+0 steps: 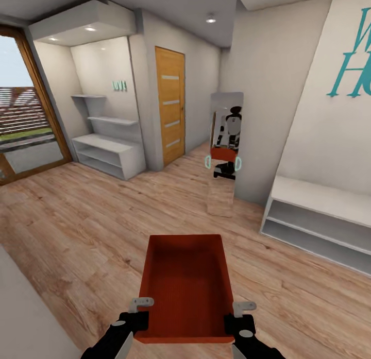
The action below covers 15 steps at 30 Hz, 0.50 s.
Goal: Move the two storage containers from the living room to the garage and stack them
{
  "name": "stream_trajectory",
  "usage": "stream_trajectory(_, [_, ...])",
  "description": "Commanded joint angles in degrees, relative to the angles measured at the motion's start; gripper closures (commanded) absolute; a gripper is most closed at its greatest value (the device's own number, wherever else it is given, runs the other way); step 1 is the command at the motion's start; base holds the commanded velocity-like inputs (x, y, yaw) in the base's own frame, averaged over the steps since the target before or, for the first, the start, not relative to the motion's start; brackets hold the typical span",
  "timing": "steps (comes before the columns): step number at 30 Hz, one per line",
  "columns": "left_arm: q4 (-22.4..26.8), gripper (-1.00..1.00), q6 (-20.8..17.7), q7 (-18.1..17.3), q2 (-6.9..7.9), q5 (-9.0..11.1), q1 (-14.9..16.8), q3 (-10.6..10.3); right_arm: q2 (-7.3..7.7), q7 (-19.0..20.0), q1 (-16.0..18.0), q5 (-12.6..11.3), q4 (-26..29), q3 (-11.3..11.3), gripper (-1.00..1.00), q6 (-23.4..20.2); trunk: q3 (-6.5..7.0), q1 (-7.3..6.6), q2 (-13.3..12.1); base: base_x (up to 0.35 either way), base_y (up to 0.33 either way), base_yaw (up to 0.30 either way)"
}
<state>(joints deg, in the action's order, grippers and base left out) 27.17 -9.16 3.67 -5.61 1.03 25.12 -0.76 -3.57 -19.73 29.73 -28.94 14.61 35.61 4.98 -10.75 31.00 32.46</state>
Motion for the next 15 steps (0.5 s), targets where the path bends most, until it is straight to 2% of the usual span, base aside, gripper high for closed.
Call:
stream_trajectory(1, [0.25,1.0,0.72,0.64,0.16,-1.03,0.01,-0.39,0.67,-0.9,0.07,-1.91,-0.28,-0.54,1.0,0.47,-0.09,0.05,0.08,0.323,0.0,0.271])
stream_trajectory(15, [0.25,1.0,0.72,0.64,0.16,-1.03,0.01,-0.39,0.67,-0.92,0.07,-1.91,-0.28,-0.54,1.0,0.47,-0.09,0.05,0.08,0.323,0.0,0.271])
